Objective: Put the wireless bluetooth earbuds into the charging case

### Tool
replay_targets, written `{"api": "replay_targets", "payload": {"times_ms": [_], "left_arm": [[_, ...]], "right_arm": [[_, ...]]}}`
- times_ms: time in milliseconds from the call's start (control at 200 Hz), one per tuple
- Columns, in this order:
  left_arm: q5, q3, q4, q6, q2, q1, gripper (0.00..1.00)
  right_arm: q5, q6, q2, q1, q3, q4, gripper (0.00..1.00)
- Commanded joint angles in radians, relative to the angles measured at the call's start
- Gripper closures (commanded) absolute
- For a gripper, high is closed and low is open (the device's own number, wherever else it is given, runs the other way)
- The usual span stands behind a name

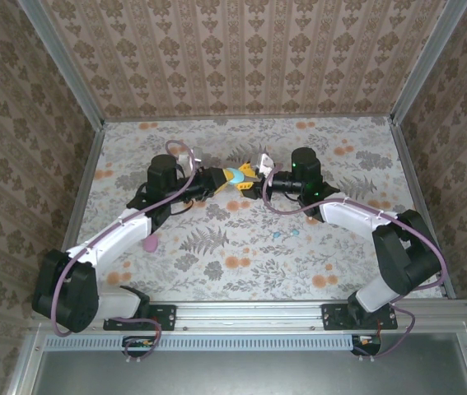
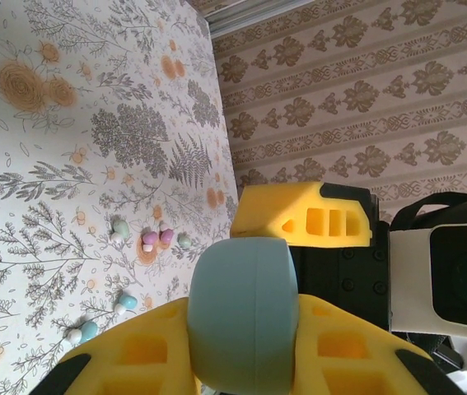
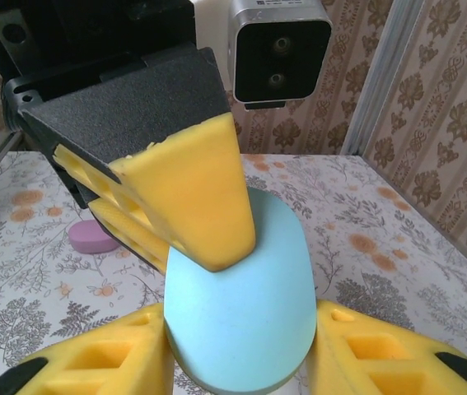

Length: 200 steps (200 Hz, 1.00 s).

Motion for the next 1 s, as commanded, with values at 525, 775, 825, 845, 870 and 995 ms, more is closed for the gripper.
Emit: {"api": "replay_targets", "payload": {"times_ms": [525,775,825,845,870,995], "left_arm": [[0.100,-0.107,0.073,0.929,-0.212,0.095,0.19],[0.319,-0.007,-0.025,1.165,-0.146,0.065,0.27],[0.335,-0.004,0.005,1.156,-0.131,0.056,0.27],[0.333,-0.004,0.015,1.156,-0.128,0.053,0.27],[0.330,-0.003,0.021,1.165,-0.124,0.049,0.28],[0.312,0.011,0.010,1.207,-0.100,0.004,0.31]], "right_arm": [[-0.413,0.017,-0.006,-0.072,0.256,-0.463,0.65],[-0.413,-0.002,-0.012,-0.069,0.277,-0.506,0.64],[-0.409,0.002,-0.012,-0.069,0.277,-0.503,0.64],[-0.410,0.002,-0.012,-0.068,0.277,-0.503,0.65],[-0.409,0.003,-0.013,-0.068,0.279,-0.502,0.65],[-0.412,0.006,-0.022,-0.064,0.276,-0.497,0.65]]}}
